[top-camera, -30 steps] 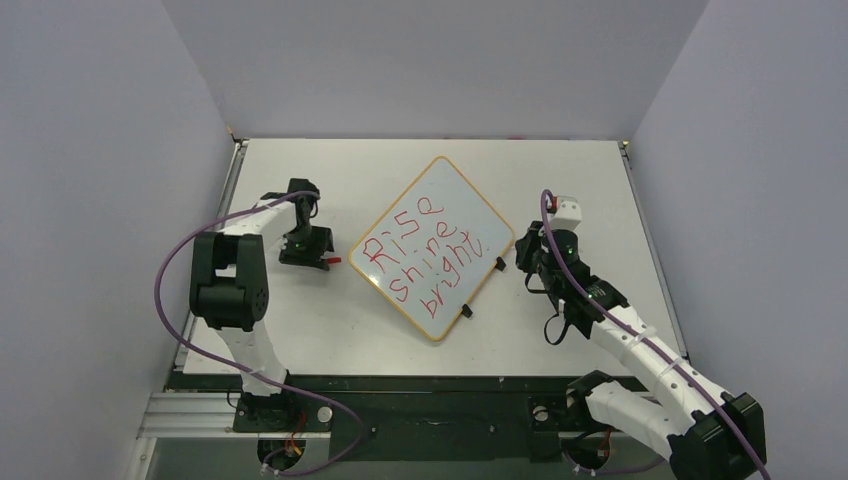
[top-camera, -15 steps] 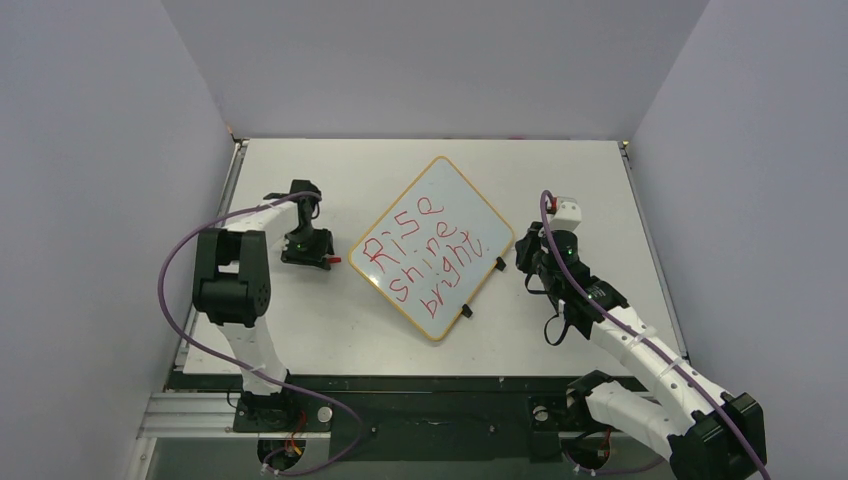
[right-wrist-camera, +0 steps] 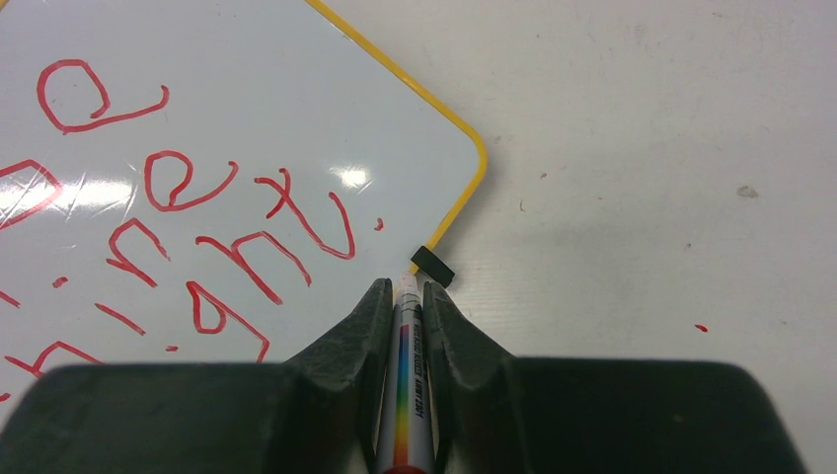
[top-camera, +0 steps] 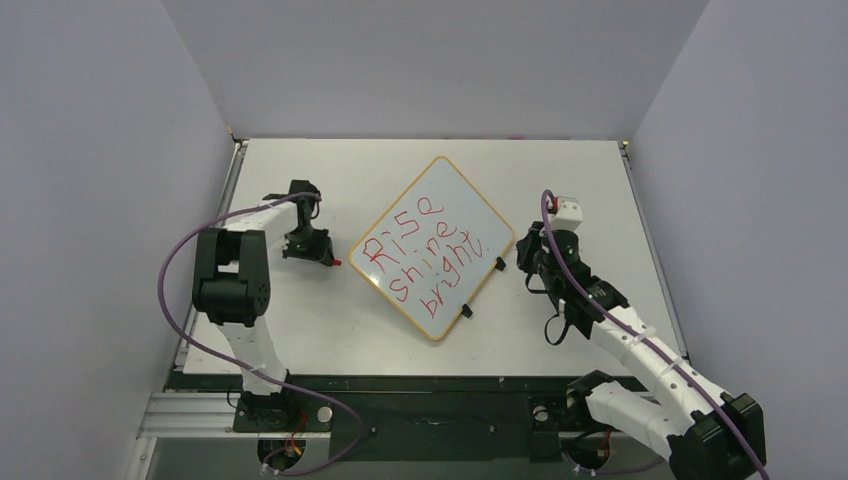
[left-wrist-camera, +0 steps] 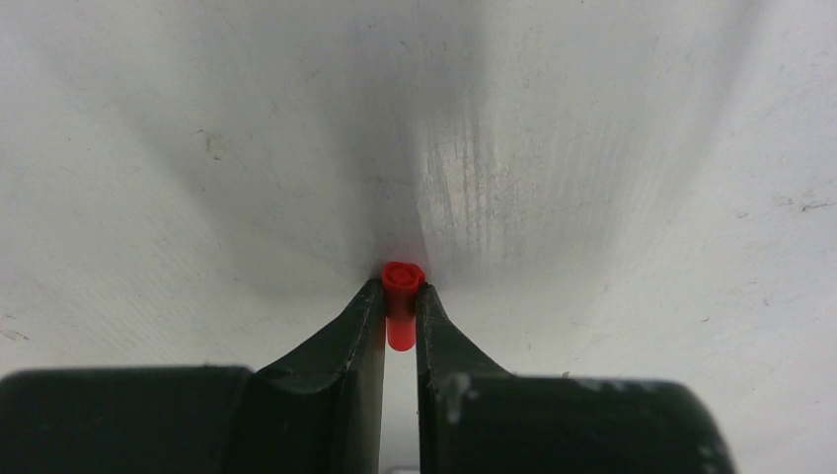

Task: Write a sentence on the whiteboard
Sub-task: Pick up the pen cap from the center of the board, then insert the whiteboard marker without the cap into the pen cap.

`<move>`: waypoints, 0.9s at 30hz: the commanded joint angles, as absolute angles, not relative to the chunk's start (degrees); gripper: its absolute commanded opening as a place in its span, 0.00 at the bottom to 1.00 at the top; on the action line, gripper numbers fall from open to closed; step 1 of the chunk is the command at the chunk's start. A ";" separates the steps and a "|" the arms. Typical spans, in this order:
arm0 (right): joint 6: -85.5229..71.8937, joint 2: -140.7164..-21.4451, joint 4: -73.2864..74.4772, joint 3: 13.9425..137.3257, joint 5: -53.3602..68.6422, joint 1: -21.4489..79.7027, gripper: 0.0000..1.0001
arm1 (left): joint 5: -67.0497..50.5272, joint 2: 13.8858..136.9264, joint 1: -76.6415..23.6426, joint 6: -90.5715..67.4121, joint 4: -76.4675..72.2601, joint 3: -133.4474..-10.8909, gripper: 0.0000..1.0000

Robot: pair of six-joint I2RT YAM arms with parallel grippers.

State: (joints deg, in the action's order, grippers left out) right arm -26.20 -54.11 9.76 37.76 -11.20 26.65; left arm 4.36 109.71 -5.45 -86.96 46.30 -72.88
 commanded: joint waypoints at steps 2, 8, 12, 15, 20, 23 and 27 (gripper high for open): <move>-25.54 -54.14 8.52 38.27 -12.51 26.24 0.00 | 4.36 109.72 -5.32 -86.52 35.35 -67.21 0.00; -26.01 -52.19 7.52 37.94 -11.30 26.29 0.00 | 4.84 101.68 -4.50 -84.96 24.84 -59.34 0.00; -26.29 -49.97 5.08 37.00 -8.75 26.42 0.00 | 5.73 96.05 -3.82 -82.07 20.13 -55.65 0.00; -26.63 -48.06 3.39 36.50 -6.95 26.50 0.00 | 5.62 90.84 -3.00 -79.38 16.65 -52.65 0.00; -26.96 -45.82 0.74 35.97 -5.00 26.75 0.00 | 5.46 83.91 -0.56 -76.27 14.33 -49.02 0.00; -27.23 -44.83 -2.37 35.60 -2.74 26.87 0.00 | 6.50 78.15 0.56 -75.50 14.36 -46.91 0.00; -27.93 -43.68 -5.54 34.97 -0.56 27.38 0.00 | 6.70 70.56 3.08 -74.38 11.90 -43.55 0.00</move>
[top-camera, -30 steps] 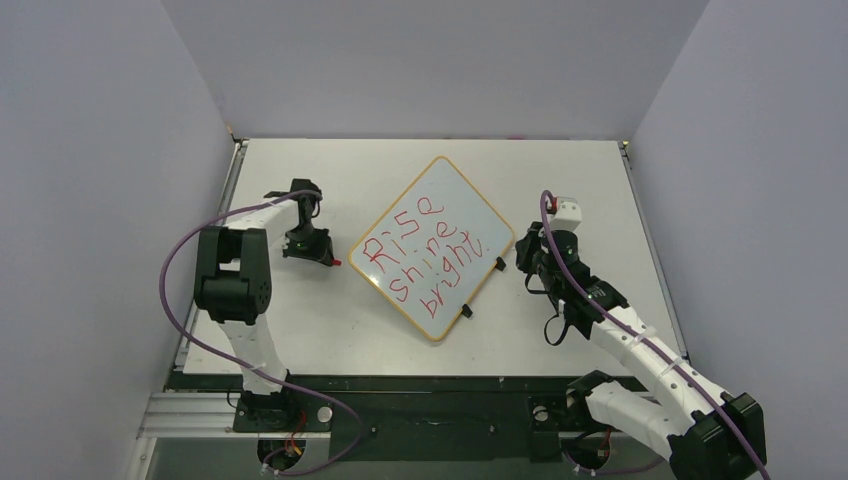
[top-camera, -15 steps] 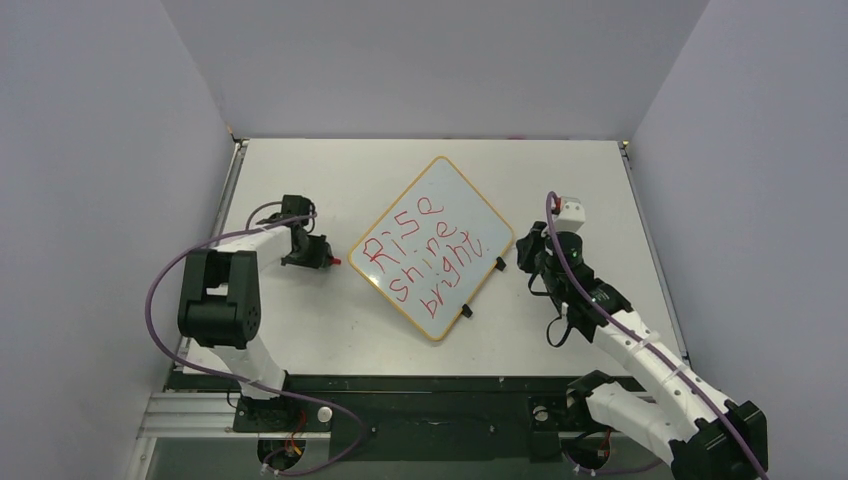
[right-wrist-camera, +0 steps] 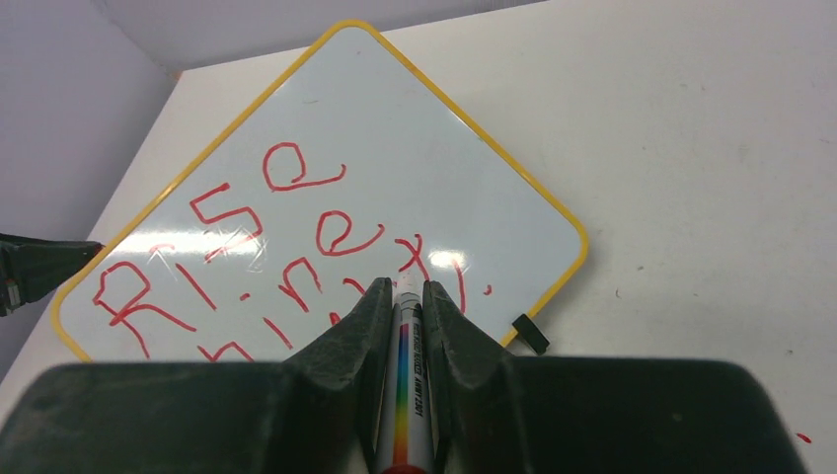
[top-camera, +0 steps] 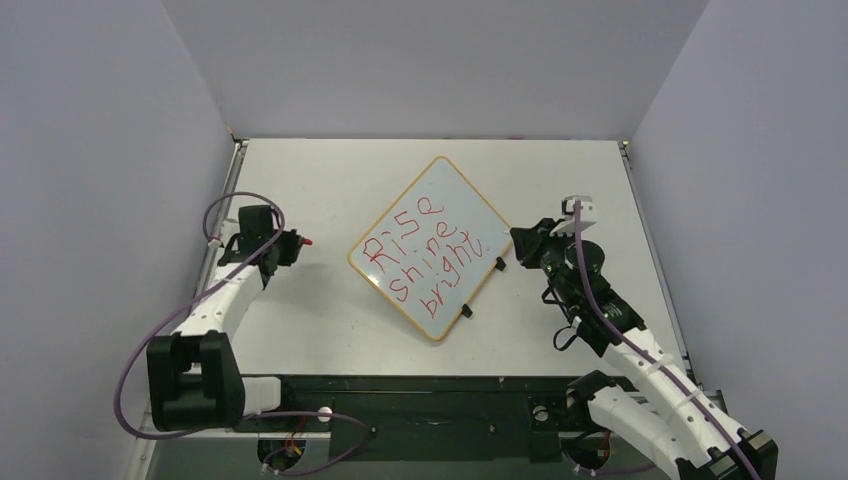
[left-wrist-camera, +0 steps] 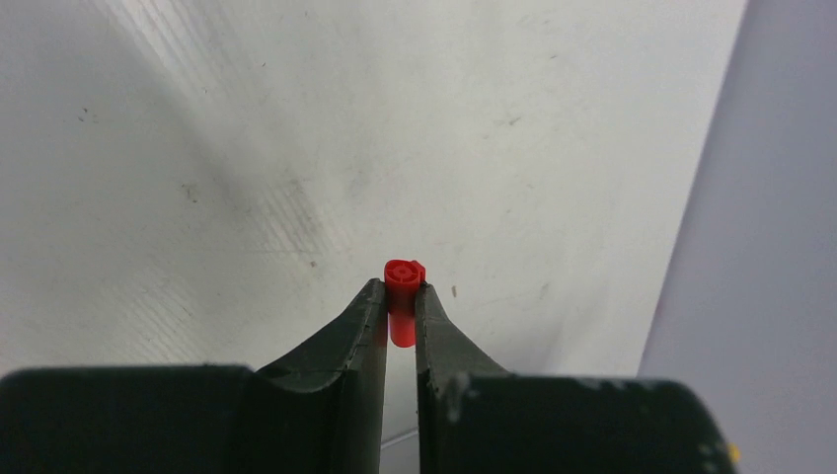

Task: Write a sentence on the whiteboard
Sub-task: Insert the whiteboard marker without the cap into the pen cap.

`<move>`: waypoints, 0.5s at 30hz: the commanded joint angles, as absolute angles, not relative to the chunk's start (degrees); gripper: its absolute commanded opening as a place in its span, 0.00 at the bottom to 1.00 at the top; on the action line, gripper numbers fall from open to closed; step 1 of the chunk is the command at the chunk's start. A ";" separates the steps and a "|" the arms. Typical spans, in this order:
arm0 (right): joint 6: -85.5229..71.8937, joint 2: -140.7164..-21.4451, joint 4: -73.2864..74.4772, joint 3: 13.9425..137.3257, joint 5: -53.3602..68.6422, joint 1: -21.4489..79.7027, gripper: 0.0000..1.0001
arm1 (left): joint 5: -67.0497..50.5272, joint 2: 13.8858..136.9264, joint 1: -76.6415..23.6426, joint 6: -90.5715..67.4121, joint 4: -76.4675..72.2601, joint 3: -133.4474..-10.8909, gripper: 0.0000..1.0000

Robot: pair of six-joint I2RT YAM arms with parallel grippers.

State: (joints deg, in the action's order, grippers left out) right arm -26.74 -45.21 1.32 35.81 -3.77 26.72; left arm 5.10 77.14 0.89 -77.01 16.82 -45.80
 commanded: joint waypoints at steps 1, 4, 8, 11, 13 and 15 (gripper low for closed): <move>-28.07 -43.46 -6.07 34.89 0.45 27.52 0.00 | 6.18 67.98 3.30 -73.81 11.14 -42.35 0.00; -28.57 -42.99 -8.67 34.22 2.48 27.99 0.00 | 4.76 62.79 3.88 -72.92 6.35 -39.59 0.00; -29.03 -42.33 -12.04 33.35 4.99 28.56 0.00 | 0.55 55.71 3.81 -70.88 -0.30 -36.67 0.00; -29.15 -42.01 -14.88 32.65 8.05 29.06 0.00 | -1.30 52.24 2.78 -69.40 -1.27 -37.90 0.00; -29.25 -41.98 -17.12 32.17 9.36 29.70 0.00 | -1.71 51.19 1.69 -69.02 -0.66 -39.14 0.00; -28.97 -42.08 -19.45 31.81 9.87 30.59 0.00 | -2.19 50.68 0.67 -69.03 -0.32 -39.99 0.00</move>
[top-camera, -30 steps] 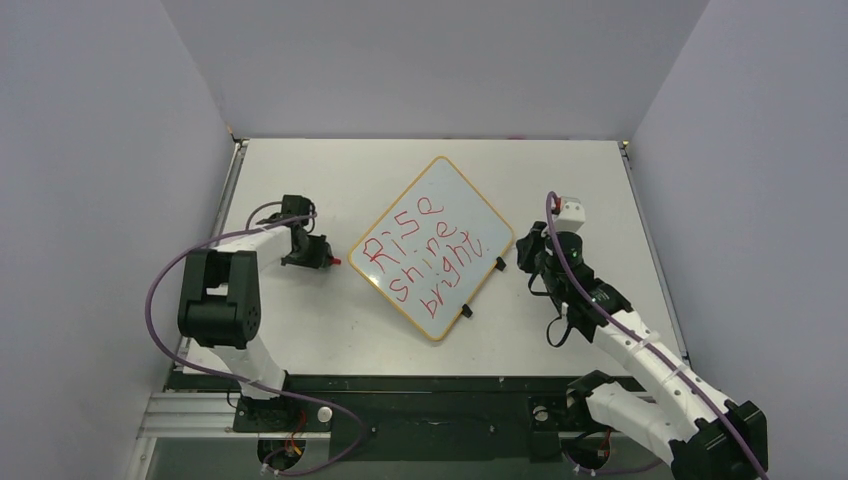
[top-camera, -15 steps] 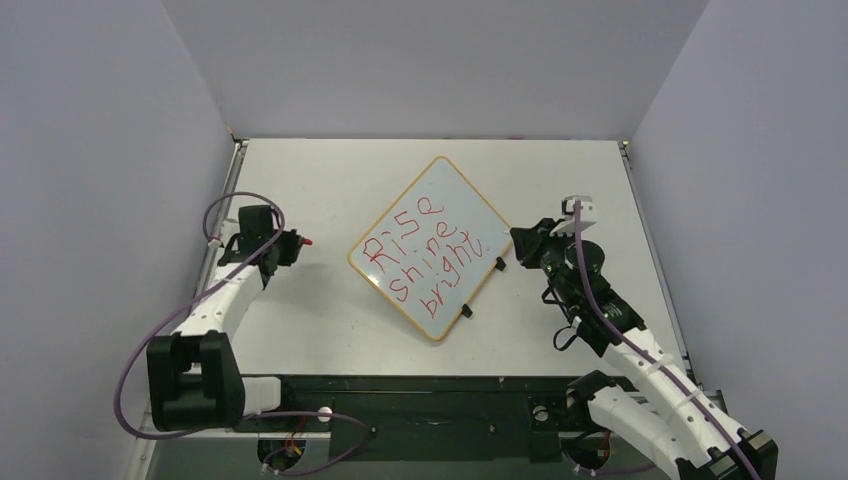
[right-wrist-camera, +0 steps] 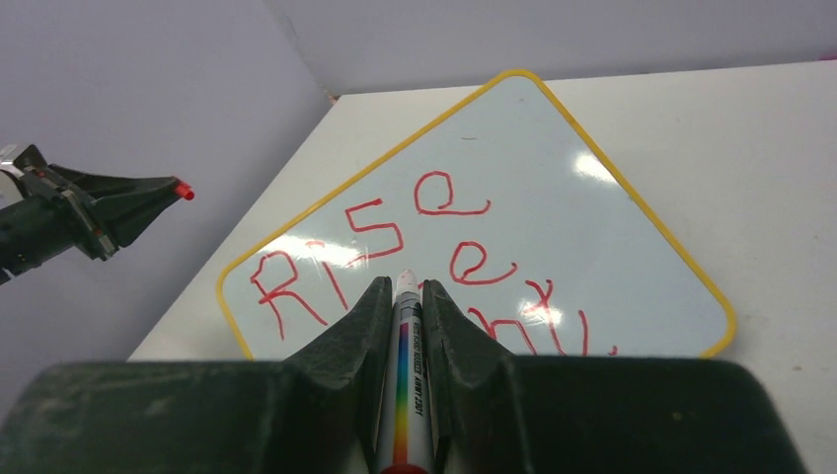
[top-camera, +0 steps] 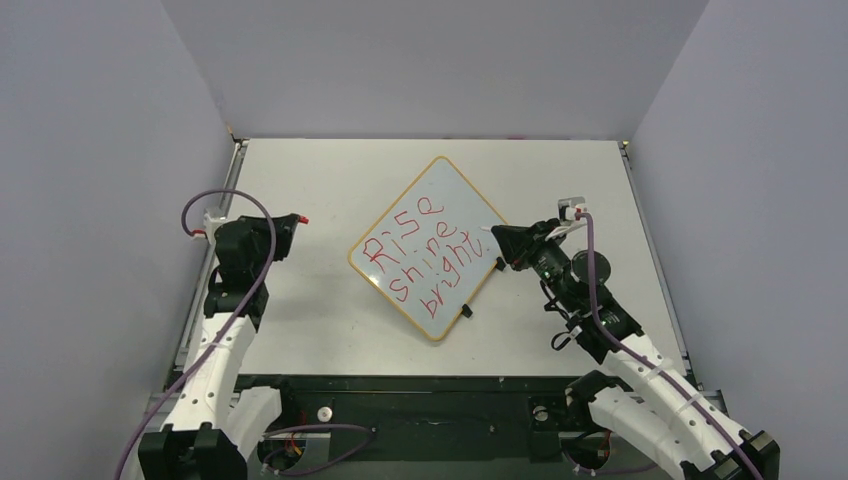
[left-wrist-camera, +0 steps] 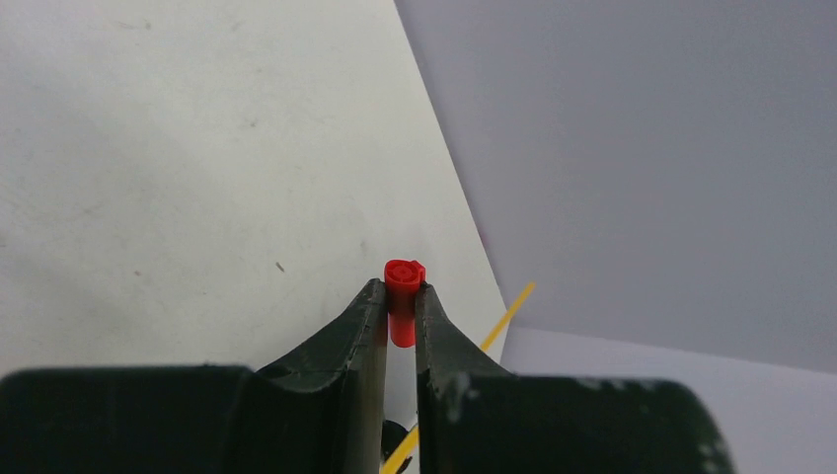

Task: Write a sentence on the whiteboard
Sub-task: Insert the whiteboard marker without the cap into the pen cap.

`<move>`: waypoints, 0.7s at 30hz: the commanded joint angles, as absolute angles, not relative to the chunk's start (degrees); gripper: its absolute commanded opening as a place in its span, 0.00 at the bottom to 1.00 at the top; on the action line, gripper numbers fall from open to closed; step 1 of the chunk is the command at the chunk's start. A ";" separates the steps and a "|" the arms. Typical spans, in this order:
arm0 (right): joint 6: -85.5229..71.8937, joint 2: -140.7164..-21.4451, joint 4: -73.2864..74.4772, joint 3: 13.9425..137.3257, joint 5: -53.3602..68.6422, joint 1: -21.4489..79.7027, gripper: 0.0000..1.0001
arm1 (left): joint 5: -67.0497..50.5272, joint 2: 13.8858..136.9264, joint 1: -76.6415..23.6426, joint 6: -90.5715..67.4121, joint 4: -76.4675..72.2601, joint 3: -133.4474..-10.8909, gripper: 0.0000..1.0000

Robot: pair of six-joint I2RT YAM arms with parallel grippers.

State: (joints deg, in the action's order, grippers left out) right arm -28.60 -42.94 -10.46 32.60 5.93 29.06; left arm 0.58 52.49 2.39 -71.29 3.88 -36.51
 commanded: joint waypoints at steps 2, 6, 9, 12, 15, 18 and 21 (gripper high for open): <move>-28.43 -42.25 -20.79 31.80 9.86 31.96 0.00 | -2.47 50.56 -1.36 -69.08 -0.68 -40.86 0.00; -25.96 -42.85 -24.06 31.58 8.66 36.06 0.00 | -3.80 51.69 -5.65 -70.56 -3.16 -41.61 0.00; -22.56 -42.79 -30.02 29.66 6.03 40.81 0.00 | -7.57 53.75 -7.60 -75.18 -8.11 -41.09 0.00; -20.62 -42.76 -39.00 26.37 3.23 44.06 0.00 | -9.18 55.01 -11.02 -78.76 -12.50 -40.93 0.00; -18.89 -44.03 -46.94 23.87 0.40 45.81 0.00 | -7.74 55.34 -14.49 -81.90 -14.51 -40.85 0.00; -17.36 -45.75 -52.49 22.52 -2.03 47.77 0.00 | -5.35 55.24 -18.78 -84.24 -16.63 -40.70 0.00; -14.25 -48.16 -57.19 22.04 -3.67 50.18 0.00 | -3.73 55.41 -21.94 -85.40 -17.56 -40.81 0.00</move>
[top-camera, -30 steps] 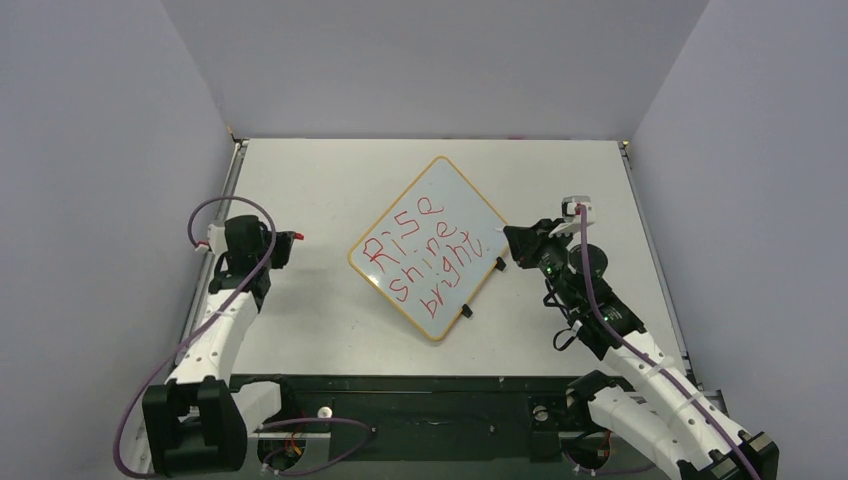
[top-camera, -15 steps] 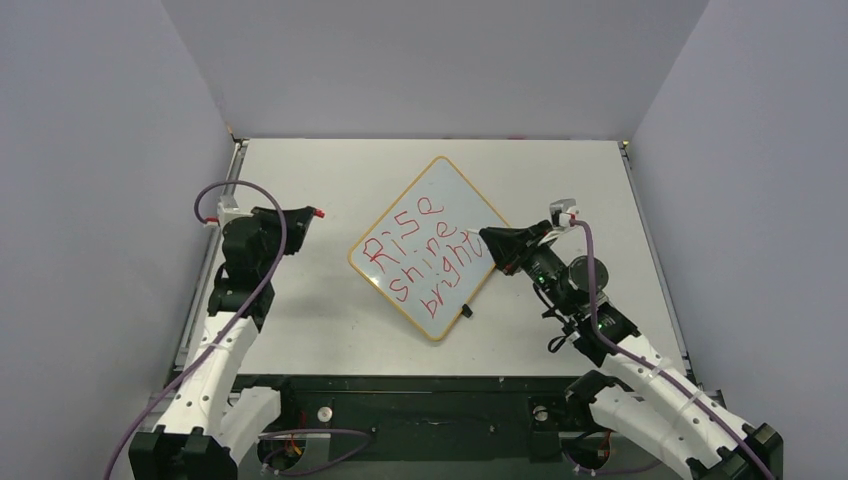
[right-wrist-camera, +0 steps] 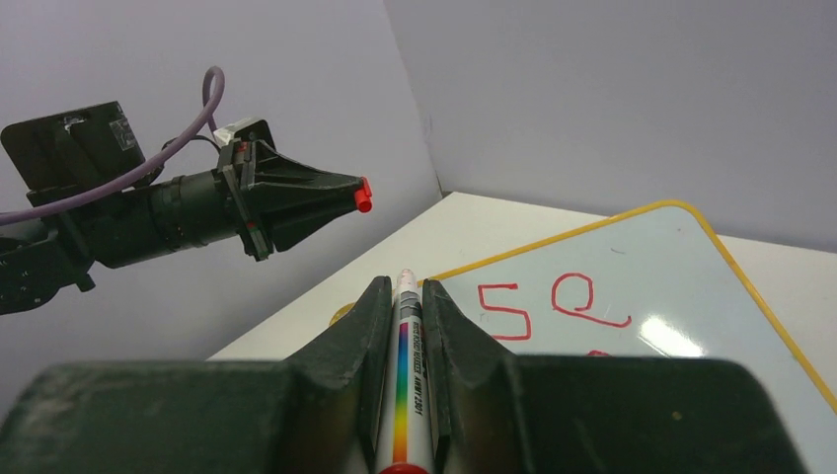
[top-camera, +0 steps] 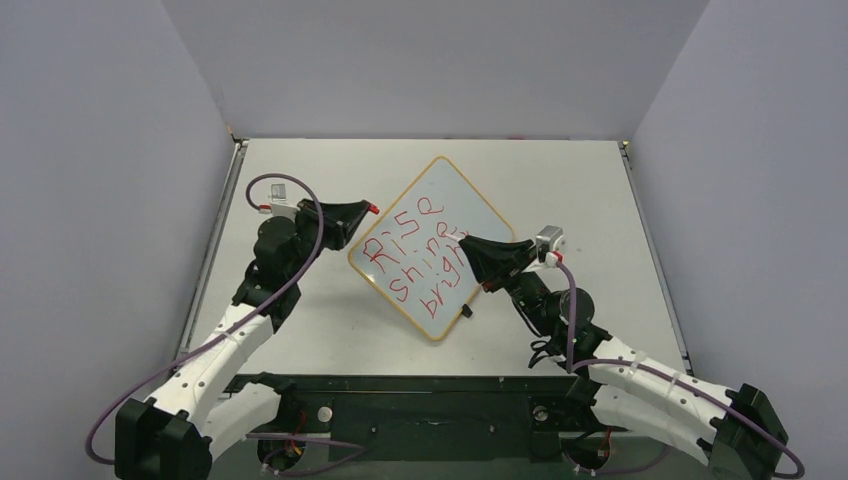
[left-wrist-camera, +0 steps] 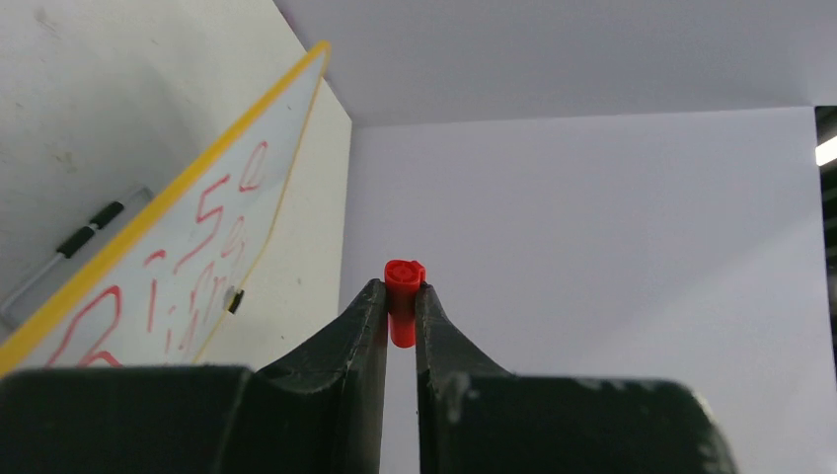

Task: Write a sentence on the whiteboard
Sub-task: Insert the whiteboard marker without the cap into the pen cap.

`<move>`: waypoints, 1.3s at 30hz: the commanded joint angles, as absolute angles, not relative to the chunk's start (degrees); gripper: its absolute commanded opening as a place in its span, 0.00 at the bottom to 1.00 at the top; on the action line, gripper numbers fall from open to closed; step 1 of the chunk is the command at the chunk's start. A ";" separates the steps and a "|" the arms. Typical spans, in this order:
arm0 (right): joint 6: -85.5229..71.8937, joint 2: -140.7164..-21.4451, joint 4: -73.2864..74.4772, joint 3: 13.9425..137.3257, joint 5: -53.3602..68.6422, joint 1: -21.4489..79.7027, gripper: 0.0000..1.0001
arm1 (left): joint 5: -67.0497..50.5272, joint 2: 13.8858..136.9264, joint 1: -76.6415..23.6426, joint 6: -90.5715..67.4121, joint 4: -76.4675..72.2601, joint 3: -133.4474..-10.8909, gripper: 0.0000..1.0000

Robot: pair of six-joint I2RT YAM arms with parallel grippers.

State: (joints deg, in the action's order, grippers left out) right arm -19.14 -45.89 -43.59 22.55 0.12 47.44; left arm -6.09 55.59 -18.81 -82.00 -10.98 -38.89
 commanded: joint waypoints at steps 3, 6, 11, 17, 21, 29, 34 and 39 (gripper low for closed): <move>-10.47 -50.74 -59.97 22.04 -5.62 52.32 0.00 | -2.14 56.12 -24.20 -86.44 -18.17 -41.08 0.00; -7.01 -52.64 -60.78 23.00 -7.96 55.11 0.00 | -2.48 57.21 -26.21 -87.56 -19.87 -41.21 0.00; -4.06 -56.11 -62.83 24.15 -10.29 56.85 0.00 | -2.17 59.20 -29.02 -89.21 -20.87 -42.13 0.00; -2.56 -58.21 -63.80 25.02 -11.57 57.80 0.00 | -1.18 60.33 -32.19 -90.31 -21.27 -42.94 0.00; -2.39 -59.38 -64.08 25.67 -11.92 57.99 0.00 | -0.83 60.83 -33.31 -90.83 -21.78 -43.10 0.00; -1.83 -61.11 -65.00 26.61 -12.62 58.42 0.00 | -0.95 61.66 -34.26 -91.97 -21.87 -43.13 0.00; -1.85 -62.15 -65.43 27.41 -12.48 58.51 0.00 | -1.51 62.03 -34.28 -92.79 -22.28 -43.15 0.00; -1.89 -63.36 -65.72 28.08 -12.47 58.49 0.00 | -2.16 62.23 -34.28 -93.49 -22.93 -42.96 0.00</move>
State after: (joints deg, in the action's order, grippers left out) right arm -2.15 -62.67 -61.49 25.30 -12.29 57.91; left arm -1.61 62.06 -34.04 -92.71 -18.59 -40.29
